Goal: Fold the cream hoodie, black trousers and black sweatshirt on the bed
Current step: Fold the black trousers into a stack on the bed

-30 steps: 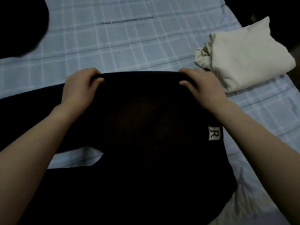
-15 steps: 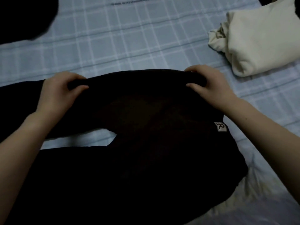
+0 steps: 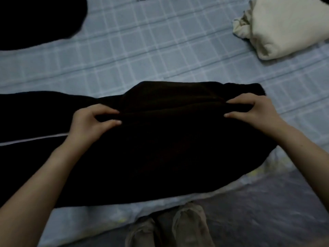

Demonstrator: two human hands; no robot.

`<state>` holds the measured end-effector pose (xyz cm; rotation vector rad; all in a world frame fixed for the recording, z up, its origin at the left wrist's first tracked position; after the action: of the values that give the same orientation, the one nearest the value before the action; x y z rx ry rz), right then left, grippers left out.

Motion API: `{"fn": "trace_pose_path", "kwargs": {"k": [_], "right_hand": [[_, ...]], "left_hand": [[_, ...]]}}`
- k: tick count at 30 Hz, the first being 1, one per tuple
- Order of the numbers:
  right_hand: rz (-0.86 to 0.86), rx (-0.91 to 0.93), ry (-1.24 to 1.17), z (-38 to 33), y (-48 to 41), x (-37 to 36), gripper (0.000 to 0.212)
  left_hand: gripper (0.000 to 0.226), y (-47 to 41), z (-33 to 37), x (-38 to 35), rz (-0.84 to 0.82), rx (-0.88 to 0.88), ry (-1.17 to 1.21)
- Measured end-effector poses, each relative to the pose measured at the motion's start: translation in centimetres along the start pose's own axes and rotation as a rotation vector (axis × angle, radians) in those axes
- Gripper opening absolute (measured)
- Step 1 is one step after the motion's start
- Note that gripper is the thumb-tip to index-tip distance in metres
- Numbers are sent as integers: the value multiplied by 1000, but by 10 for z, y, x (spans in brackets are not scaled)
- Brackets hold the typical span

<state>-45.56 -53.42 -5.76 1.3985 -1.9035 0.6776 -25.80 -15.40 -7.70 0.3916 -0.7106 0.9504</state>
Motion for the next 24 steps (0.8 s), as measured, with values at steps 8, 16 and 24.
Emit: {"fn": "trace_pose_path", "kwargs": {"k": [8,16,24], "right_hand": [[-130,-116,-4,-17,58,22,30],[-188,-70,182,-16,117,-13,34],[-217,-94,51,-19,142,-5,34]], "left_hand": [[26,64,18,19,-86,-87,24],[34,141,-14,-19,-171,50,41],[24,158,-12,-11,-172,11,19]]}}
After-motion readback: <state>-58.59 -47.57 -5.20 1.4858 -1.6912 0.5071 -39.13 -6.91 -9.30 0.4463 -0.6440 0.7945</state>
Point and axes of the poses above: each hand's wrist, its own y-axis away from the middle knuckle, its own x-axis out of the back of the hand, z = x × y, the point moved 3 cm from there along -y, towards the middle knuckle, and after that the axes turned 1 degree about z, right-handed, at the moved point
